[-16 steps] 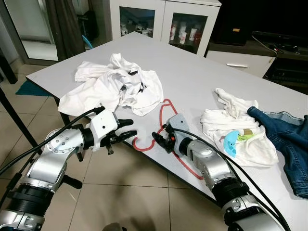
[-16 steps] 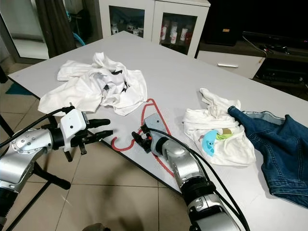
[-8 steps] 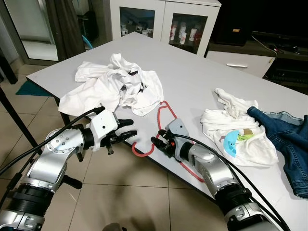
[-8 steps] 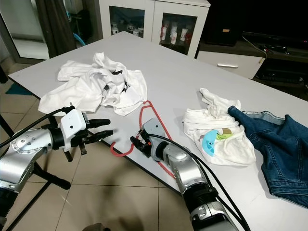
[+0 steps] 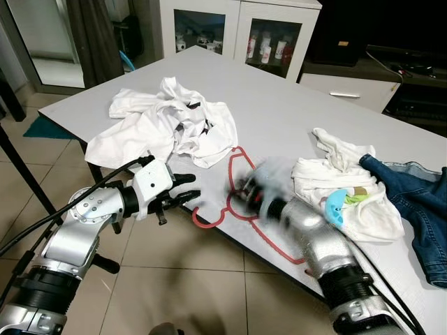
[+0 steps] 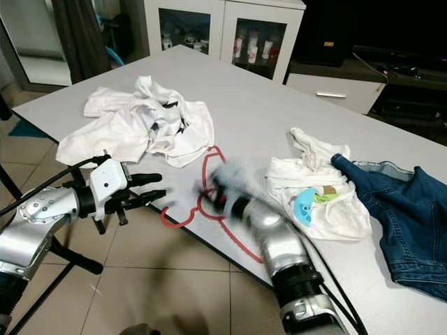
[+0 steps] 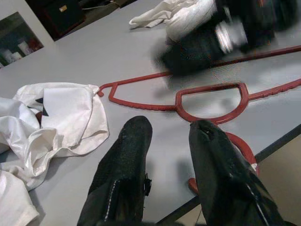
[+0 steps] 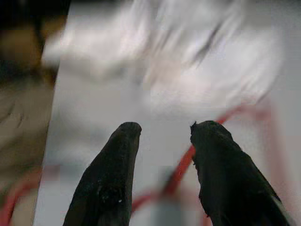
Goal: Hang hanger
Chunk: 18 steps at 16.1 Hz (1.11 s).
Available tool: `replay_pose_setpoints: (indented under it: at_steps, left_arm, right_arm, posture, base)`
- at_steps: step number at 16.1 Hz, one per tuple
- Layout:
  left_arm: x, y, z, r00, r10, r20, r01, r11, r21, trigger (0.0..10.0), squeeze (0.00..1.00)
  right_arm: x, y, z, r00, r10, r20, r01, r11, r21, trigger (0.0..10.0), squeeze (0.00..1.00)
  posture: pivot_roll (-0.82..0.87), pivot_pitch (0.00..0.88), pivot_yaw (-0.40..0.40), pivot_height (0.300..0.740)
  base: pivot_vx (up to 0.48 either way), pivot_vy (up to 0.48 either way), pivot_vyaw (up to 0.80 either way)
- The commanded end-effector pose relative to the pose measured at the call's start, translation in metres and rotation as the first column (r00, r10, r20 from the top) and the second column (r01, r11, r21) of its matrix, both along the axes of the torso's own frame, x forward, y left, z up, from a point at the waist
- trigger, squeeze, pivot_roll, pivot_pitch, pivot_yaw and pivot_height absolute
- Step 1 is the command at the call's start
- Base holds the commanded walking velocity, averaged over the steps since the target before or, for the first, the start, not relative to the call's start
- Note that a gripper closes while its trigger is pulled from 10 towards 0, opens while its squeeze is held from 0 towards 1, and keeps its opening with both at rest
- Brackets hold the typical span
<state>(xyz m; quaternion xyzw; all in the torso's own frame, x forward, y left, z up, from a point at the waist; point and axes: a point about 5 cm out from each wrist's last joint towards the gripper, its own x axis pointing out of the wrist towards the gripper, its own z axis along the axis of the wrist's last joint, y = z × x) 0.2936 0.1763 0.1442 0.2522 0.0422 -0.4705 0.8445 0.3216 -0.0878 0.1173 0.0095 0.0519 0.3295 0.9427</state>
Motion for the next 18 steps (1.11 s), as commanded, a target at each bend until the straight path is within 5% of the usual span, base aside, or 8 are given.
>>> replay_pose_setpoints:
  at_steps: [1, 2, 3, 7, 9, 18]
  left_arm:
    - [0.002, -0.004, 0.005, 1.000, -0.017, 0.025, 0.017, 1.000, 0.008, 10.0, 0.00]
    - [0.003, -0.004, 0.005, 1.000, -0.015, 0.027, 0.015, 1.000, 0.008, 10.0, 0.00]
    - [0.003, -0.004, 0.006, 0.999, -0.013, 0.030, 0.013, 1.000, 0.007, 10.0, 0.00]
    - [0.003, -0.002, 0.006, 1.000, -0.012, 0.029, 0.012, 1.000, 0.009, 10.0, 0.00]
    - [0.004, -0.001, 0.007, 0.999, -0.010, 0.031, 0.010, 1.000, 0.011, 10.0, 0.00]
    - [0.000, 0.005, 0.008, 1.000, -0.011, 0.028, 0.010, 0.999, 0.031, 10.0, 0.00]
  right_arm:
    - [0.002, -0.007, 0.014, 0.997, -0.046, 0.067, 0.044, 0.998, 0.034, 10.0, 0.00]
    - [-0.013, -0.001, 0.002, 0.990, 0.046, 0.131, -0.030, 0.992, -0.124, 10.0, 0.85]
    - [-0.023, 0.000, -0.013, 0.989, 0.090, 0.116, -0.068, 0.981, -0.184, 10.0, 1.00]
    - [-0.029, -0.007, -0.019, 0.990, 0.063, 0.125, -0.032, 0.971, -0.236, 10.0, 0.96]
    - [-0.034, -0.007, -0.021, 0.982, 0.095, 0.166, -0.046, 0.958, -0.282, 10.0, 0.00]
    - [-0.058, 0.014, -0.037, 0.937, 0.277, 0.213, -0.186, 0.912, -0.366, 10.0, 0.00]
  posture:
    - [0.07, 0.000, -0.067, 0.723]
    - [0.07, 0.000, -0.069, 0.723]
    - [0.07, 0.000, -0.069, 0.723]
    - [0.06, 0.000, -0.066, 0.723]
    - [0.07, 0.000, -0.066, 0.723]
    - [0.09, 0.000, -0.060, 0.723]
  base:
    - [0.000, 0.000, 0.00]
    - [0.000, 0.000, 0.00]
    - [0.000, 0.000, 0.00]
    - [0.000, 0.000, 0.00]
    - [0.000, 0.000, 0.00]
    - [0.000, 0.000, 0.00]
